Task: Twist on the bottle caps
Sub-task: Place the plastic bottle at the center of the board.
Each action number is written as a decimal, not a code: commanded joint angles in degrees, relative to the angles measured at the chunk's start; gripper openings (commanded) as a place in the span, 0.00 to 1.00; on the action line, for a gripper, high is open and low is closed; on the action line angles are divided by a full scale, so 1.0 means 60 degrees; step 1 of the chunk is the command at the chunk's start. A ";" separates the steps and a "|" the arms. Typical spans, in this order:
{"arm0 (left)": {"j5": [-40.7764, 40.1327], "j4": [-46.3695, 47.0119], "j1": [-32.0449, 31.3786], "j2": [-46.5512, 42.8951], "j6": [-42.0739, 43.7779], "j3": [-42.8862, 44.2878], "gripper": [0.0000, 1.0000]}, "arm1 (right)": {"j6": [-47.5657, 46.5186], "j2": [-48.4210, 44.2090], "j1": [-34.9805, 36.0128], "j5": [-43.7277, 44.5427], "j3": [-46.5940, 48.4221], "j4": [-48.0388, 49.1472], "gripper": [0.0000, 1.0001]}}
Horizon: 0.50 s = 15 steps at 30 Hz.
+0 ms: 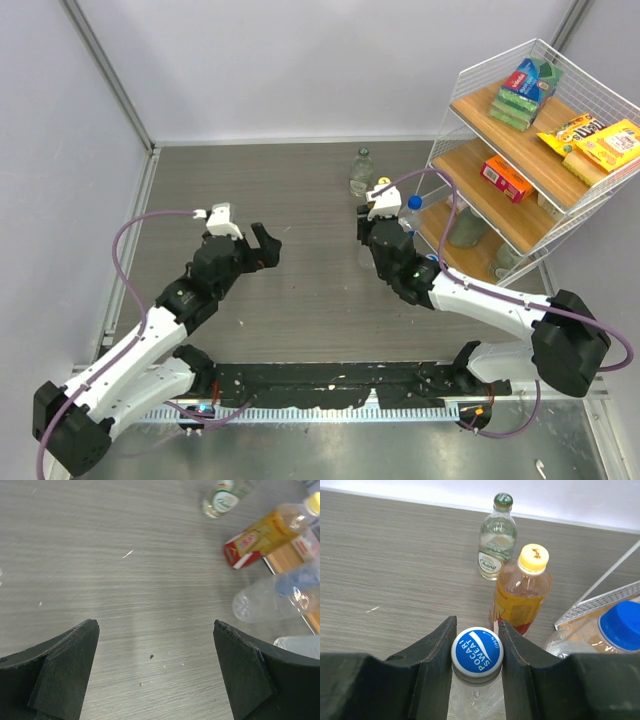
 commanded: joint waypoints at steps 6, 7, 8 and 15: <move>0.1584 -0.0807 0.1642 0.0076 -0.1521 0.0297 1.00 | 0.0656 -0.0135 -0.0405 -0.0258 -0.0728 0.1501 0.06; 0.1510 -0.0793 0.1642 0.0017 -0.1521 0.0267 1.00 | 0.0657 -0.0135 -0.0420 -0.0346 -0.0757 0.1516 0.08; 0.1466 -0.0764 0.1642 -0.0070 -0.1492 0.0194 1.00 | 0.0657 -0.0121 -0.0420 -0.0375 -0.0816 0.1501 0.11; 0.1158 -0.0661 0.1642 -0.0656 -0.1404 -0.0113 1.00 | 0.0862 -0.0296 -0.0479 -0.0376 -0.1197 0.1633 0.41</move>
